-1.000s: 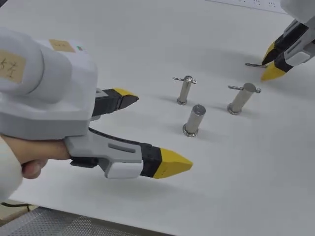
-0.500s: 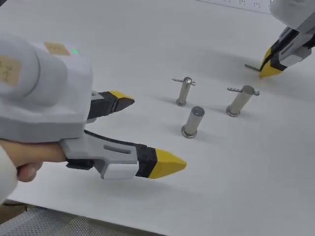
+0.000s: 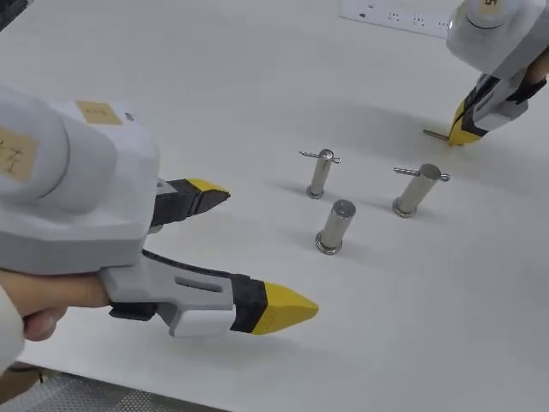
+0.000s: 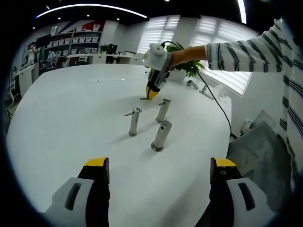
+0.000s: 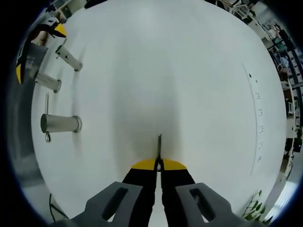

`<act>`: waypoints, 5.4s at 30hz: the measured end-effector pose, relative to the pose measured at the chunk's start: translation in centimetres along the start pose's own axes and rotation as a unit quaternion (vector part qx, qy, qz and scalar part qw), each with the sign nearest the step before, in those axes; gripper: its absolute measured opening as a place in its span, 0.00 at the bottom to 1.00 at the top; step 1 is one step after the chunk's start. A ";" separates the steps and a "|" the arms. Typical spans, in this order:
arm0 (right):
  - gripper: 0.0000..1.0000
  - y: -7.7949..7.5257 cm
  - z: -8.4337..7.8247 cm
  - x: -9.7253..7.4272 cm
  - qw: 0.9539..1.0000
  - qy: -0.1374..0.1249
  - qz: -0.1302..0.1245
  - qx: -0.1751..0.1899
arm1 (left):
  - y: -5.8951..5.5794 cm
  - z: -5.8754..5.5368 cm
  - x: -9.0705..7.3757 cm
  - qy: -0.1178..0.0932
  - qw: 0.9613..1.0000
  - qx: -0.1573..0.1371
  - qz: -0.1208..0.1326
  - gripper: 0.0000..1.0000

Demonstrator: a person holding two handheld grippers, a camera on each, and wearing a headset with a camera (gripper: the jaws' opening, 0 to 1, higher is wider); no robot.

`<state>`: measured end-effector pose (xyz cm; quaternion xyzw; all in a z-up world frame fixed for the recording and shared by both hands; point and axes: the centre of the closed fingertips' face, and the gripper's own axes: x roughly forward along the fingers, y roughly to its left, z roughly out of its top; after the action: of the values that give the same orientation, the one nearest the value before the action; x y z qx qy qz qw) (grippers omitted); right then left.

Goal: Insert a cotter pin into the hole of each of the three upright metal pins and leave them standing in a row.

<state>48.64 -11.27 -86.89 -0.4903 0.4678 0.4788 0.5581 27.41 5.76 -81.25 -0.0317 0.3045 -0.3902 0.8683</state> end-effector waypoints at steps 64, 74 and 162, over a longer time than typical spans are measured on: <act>0.02 16.4 3.5 -12.0 0.949 -0.279 -0.145 0.032 | -4.5 5.4 -1.1 -0.087 0.989 -0.103 -0.063 0.54; 0.02 19.5 4.4 -11.6 0.945 -0.275 -0.177 -0.007 | -6.6 6.2 0.5 -0.077 0.980 -0.148 -0.109 0.44; 0.17 23.8 6.5 -10.9 0.933 -0.321 -0.164 -0.017 | -9.2 3.7 2.1 0.011 0.970 -0.166 -0.178 0.00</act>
<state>24.19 -4.17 -77.90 -0.3900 0.1689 0.5204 0.7407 24.48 -2.80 -76.60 -0.2245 0.3643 -0.4831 0.7639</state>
